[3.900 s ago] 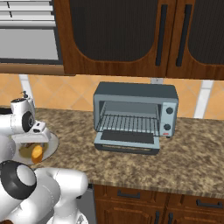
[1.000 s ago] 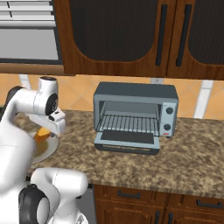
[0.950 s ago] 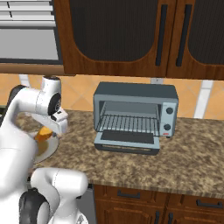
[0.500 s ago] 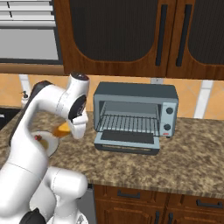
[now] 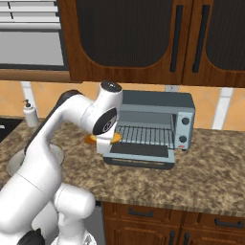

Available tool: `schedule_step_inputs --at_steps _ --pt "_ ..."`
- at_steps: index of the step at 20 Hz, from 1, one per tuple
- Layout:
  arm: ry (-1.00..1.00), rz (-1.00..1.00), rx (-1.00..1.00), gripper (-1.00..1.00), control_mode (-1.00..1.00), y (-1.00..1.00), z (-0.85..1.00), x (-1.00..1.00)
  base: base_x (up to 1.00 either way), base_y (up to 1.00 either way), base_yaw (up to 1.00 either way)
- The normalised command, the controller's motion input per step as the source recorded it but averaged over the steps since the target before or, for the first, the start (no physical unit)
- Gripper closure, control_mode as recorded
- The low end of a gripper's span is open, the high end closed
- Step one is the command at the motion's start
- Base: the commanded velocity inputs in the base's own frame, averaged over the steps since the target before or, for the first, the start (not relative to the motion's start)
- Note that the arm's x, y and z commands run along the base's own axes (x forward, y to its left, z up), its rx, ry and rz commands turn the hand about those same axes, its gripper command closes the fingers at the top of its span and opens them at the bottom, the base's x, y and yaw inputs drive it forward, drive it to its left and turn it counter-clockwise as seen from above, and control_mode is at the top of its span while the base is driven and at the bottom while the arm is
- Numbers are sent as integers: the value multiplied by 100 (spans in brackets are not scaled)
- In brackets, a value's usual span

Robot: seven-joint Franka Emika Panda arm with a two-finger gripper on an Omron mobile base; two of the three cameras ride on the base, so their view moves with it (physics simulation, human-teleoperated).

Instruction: Pick up the kebab skewer and baguette bread, and place them inside the toaster oven. Close the toaster oven door and start by setting the timer.

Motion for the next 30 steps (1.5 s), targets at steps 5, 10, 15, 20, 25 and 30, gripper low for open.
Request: schedule_step_inputs --at_steps 5,10,15,20,25,30 --pt "-4 -10 -1 100 -100 -26 -7 64 0 0 0" --pt "-4 -4 -2 100 -100 -15 -29 53 0 0 0" --pt "0 -6 -3 100 -100 0 -23 36 0 0 0" --pt "0 -5 0 100 -100 -1 -8 22 0 0 0" --pt "0 -3 -1 100 -100 0 -13 13 0 0 0" --pt "0 -1 0 100 -100 0 -2 30 0 0 0"
